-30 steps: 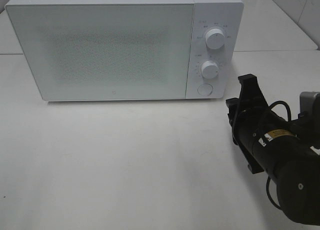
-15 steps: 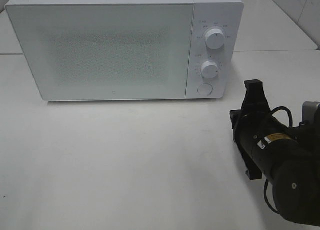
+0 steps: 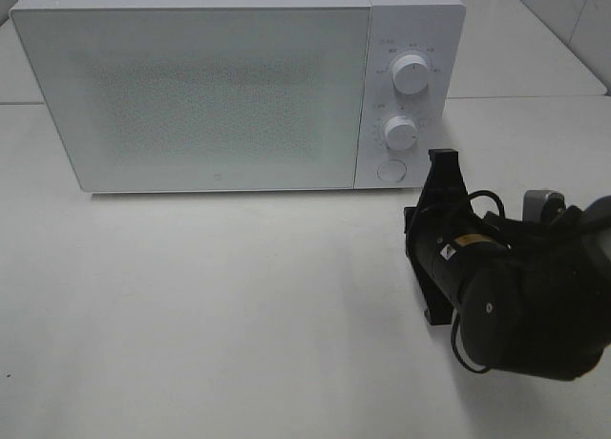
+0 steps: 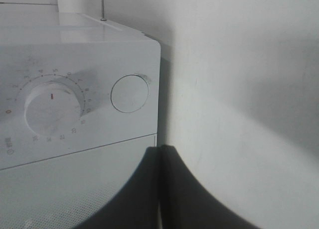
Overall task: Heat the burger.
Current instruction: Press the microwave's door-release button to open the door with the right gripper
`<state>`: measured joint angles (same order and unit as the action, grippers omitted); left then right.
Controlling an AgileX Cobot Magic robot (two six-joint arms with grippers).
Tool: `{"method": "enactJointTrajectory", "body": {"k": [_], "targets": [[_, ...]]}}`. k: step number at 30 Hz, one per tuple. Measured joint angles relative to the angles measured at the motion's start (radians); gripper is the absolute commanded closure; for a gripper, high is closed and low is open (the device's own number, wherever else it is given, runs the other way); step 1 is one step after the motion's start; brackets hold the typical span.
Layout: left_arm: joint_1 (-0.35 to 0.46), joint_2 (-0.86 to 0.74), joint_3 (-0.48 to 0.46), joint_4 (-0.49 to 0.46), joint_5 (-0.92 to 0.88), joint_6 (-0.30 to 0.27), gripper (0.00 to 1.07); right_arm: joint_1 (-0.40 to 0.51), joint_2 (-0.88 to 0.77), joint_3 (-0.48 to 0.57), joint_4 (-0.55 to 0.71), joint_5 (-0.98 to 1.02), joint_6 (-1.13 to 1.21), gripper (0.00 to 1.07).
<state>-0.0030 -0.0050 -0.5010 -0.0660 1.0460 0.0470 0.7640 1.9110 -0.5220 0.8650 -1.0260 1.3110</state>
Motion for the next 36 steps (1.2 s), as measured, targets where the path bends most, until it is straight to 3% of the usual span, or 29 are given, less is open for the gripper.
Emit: {"method": "enactJointTrajectory", "body": {"k": [10, 36], "targets": [[0.000, 0.000, 0.000, 0.000, 0.000, 0.000, 0.09, -0.122, 0.043, -0.129, -0.082, 0.055, -0.008, 1.07], [0.000, 0.000, 0.000, 0.000, 0.000, 0.000, 0.09, -0.174, 0.228, -0.321, -0.110, 0.073, -0.001, 1.07]]}}
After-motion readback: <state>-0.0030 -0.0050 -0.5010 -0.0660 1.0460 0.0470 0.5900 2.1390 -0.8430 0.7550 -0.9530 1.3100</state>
